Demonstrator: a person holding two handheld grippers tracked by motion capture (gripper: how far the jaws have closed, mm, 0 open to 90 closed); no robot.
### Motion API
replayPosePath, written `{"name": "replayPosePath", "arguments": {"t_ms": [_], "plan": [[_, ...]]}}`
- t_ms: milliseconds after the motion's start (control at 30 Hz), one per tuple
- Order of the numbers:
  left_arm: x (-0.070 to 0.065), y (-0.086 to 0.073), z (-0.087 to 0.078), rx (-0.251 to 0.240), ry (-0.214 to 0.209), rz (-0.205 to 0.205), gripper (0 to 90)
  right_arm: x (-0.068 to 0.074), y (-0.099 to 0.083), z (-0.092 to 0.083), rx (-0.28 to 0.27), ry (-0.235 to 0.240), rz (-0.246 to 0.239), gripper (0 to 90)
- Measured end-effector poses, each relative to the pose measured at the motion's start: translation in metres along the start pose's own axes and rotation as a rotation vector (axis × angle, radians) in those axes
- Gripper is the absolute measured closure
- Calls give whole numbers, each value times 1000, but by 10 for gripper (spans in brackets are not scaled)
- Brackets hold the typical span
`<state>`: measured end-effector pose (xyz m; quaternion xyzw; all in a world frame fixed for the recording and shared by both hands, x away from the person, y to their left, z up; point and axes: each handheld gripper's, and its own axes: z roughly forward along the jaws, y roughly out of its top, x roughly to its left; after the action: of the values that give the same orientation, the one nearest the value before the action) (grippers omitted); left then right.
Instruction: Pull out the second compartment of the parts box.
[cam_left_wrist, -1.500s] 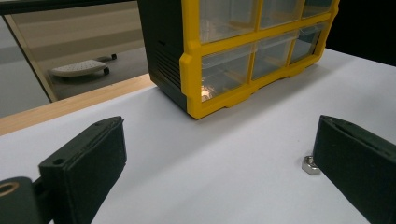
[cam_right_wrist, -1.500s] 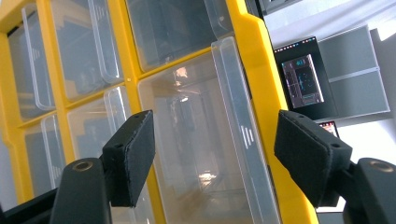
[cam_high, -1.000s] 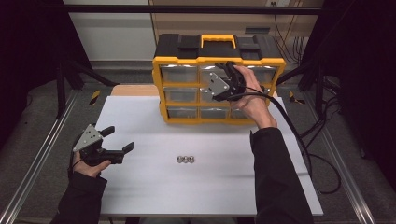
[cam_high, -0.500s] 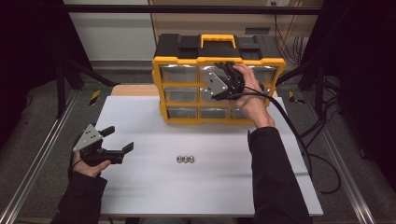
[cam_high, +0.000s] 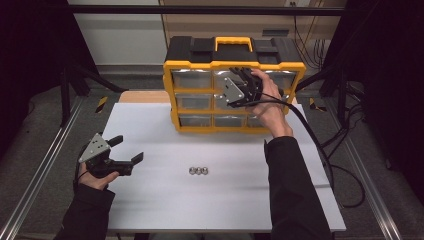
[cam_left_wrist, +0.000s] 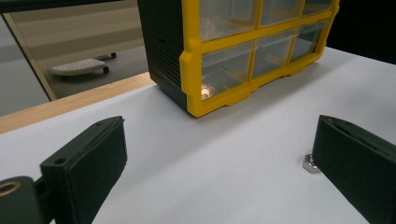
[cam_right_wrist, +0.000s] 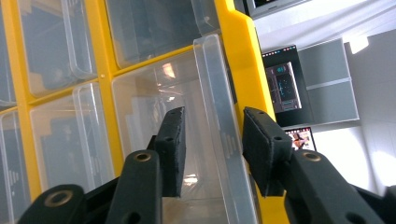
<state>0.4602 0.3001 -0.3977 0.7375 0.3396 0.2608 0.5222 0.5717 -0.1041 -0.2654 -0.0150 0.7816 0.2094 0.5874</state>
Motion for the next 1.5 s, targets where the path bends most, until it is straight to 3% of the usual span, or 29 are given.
{"name": "replayPosePath", "arguments": {"t_ms": [333, 567, 833, 1067, 1433, 1500], "plan": [[0, 0, 0, 1, 0, 0, 24, -2, -1, 0, -10, -17, -18, 714], [0, 0, 0, 1, 0, 1, 25, -3, -2, 0, -15, -22, -65, 731], [0, 0, 0, 0, 1, 1, 25, -2, -2, 0, -9, -24, -58, 736], [0, 0, 0, 0, 2, 2, 25, -2, -2, -1, -8, -24, -98, 744], [0, 0, 0, -3, 1, 2, 26, -4, 0, -4, -1, -9, -97, 745], [0, 0, 0, -2, 1, 3, 26, -4, 0, -5, 3, -4, -78, 743]]}}
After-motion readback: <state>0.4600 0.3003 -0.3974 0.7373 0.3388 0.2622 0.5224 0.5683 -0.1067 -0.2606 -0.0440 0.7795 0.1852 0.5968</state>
